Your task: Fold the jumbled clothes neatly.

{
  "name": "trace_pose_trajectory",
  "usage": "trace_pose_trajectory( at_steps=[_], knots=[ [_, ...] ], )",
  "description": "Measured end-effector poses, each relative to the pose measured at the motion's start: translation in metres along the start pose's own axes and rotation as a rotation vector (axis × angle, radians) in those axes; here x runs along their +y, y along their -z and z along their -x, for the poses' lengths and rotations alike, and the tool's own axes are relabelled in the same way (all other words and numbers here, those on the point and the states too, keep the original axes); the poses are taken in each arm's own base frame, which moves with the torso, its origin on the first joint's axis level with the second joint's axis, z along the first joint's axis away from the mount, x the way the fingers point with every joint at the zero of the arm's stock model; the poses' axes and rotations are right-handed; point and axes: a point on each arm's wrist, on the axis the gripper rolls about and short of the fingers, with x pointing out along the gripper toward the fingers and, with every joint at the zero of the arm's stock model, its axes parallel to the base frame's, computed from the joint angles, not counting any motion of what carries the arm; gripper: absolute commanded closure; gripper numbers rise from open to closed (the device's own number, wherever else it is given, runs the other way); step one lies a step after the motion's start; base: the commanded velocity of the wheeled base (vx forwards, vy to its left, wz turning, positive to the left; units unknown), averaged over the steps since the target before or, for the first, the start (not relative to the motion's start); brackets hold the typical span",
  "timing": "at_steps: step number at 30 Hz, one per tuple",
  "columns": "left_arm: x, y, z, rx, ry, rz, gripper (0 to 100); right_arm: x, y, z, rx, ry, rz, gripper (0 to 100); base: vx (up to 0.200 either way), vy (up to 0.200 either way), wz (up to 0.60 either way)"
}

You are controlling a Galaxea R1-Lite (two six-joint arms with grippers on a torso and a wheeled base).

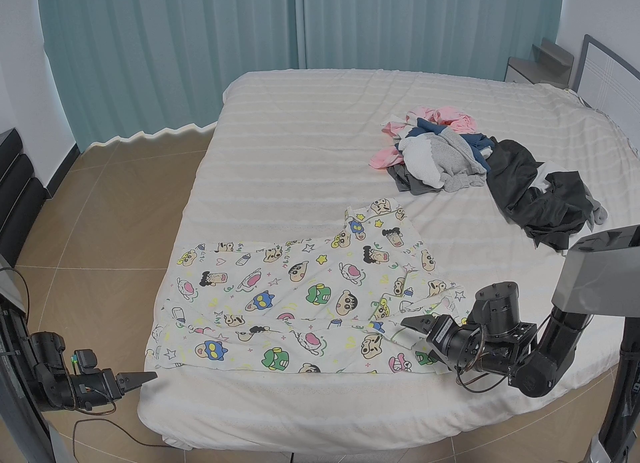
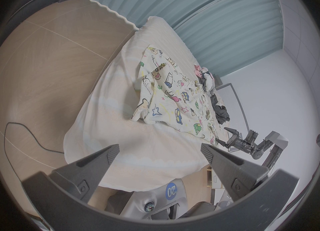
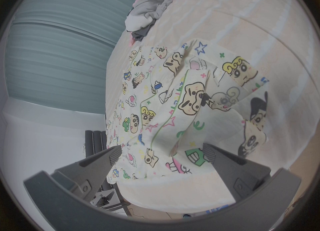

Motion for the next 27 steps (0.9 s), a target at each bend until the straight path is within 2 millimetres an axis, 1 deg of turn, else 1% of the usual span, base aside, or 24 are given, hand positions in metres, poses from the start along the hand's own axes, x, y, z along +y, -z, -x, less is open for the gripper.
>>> trace_pose_trajectory(
  at_steps=[8,13,16,23,27],
  knots=[
    [0.001,0.000,-0.001,0.002,0.000,0.003,0,-0.002,-0.007,-0.023,-0.084,0.022,-0.009,0,0.000,0.000,0.00],
    [0.001,0.001,-0.001,0.003,0.000,0.004,0,-0.002,-0.009,-0.026,-0.090,0.021,-0.013,0,0.000,0.000,0.00],
    [0.001,0.001,-0.001,0.004,0.000,0.004,0,-0.001,-0.009,-0.023,-0.088,0.020,-0.014,0,0.000,0.000,0.00],
    [0.001,0.001,-0.001,0.004,0.000,0.004,0,0.011,-0.006,-0.004,-0.081,-0.014,0.000,0,0.000,0.000,0.00],
    [0.001,0.001,-0.001,0.005,0.000,-0.009,0,0.018,-0.001,0.005,-0.077,-0.037,0.065,0,0.000,0.000,0.00]
  ],
)
